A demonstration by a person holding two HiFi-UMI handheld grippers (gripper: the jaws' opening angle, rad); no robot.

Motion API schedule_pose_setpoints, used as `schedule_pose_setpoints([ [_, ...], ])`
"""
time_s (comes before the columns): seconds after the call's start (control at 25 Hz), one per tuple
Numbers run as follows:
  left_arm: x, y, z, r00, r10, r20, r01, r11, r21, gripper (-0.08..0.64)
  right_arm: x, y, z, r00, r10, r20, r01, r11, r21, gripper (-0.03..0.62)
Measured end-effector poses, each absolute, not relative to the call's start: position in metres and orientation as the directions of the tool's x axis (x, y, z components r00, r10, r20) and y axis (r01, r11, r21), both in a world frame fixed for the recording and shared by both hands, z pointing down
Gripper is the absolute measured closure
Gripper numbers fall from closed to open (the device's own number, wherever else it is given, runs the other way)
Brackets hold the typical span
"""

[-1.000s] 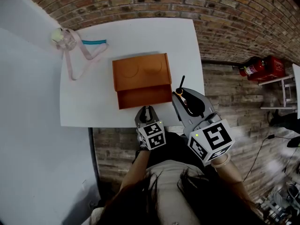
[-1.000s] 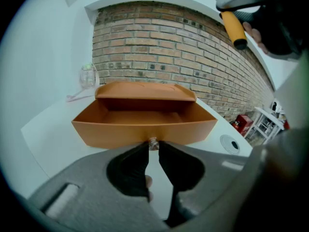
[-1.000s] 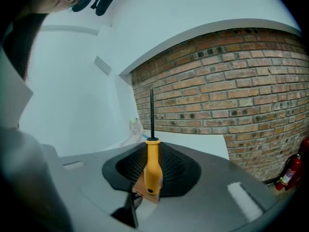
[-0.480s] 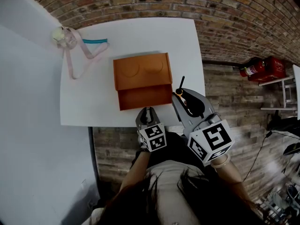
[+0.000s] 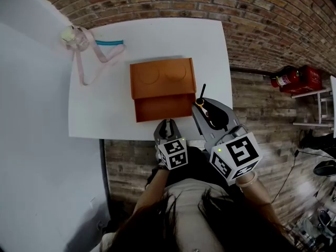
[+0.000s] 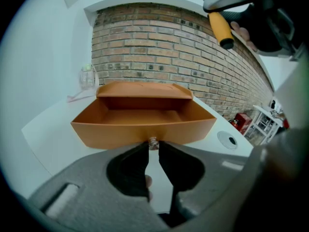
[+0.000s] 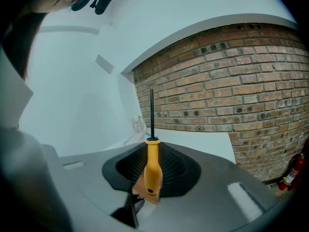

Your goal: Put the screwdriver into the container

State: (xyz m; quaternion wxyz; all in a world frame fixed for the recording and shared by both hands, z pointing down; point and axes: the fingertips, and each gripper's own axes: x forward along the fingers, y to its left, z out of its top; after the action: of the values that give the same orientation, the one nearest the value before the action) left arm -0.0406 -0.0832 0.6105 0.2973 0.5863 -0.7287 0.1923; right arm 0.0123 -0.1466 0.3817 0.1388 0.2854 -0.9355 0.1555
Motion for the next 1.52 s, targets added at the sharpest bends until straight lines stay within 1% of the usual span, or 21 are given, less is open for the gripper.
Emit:
schedule_pose_setpoints([
  [0.56,-0.037,-0.08,0.611,-0.127,-0.756,0.642,-0.973,0.22,0.067,0.497,0.005,-0.149,0.385,-0.821,-0.448,0.355,-0.54,0.812,-0.222,0.517],
  [0.84,-0.036,-0.079,0.612,-0.096,-0.759,0.644,-0.973,0.208,0.101,0.495,-0.001,-0.151,0.385,-0.829,-0.419,0.37,-0.512,0.834,-0.205,0.517],
  [1.36,-0.032,-0.08,0.612,-0.07,-0.761,0.645,-0.972,0.198,0.128,0.489,-0.018,-0.159,0.408,-0.823,-0.306,0.48,-0.393,0.915,-0.091,0.517],
  [1.52,-0.032,-0.081,0.611,-0.058,-0.76,0.648,-0.972,0.192,0.138,0.489,-0.026,-0.157,0.425,-0.807,-0.259,0.531,-0.336,0.941,-0.052,0.517],
])
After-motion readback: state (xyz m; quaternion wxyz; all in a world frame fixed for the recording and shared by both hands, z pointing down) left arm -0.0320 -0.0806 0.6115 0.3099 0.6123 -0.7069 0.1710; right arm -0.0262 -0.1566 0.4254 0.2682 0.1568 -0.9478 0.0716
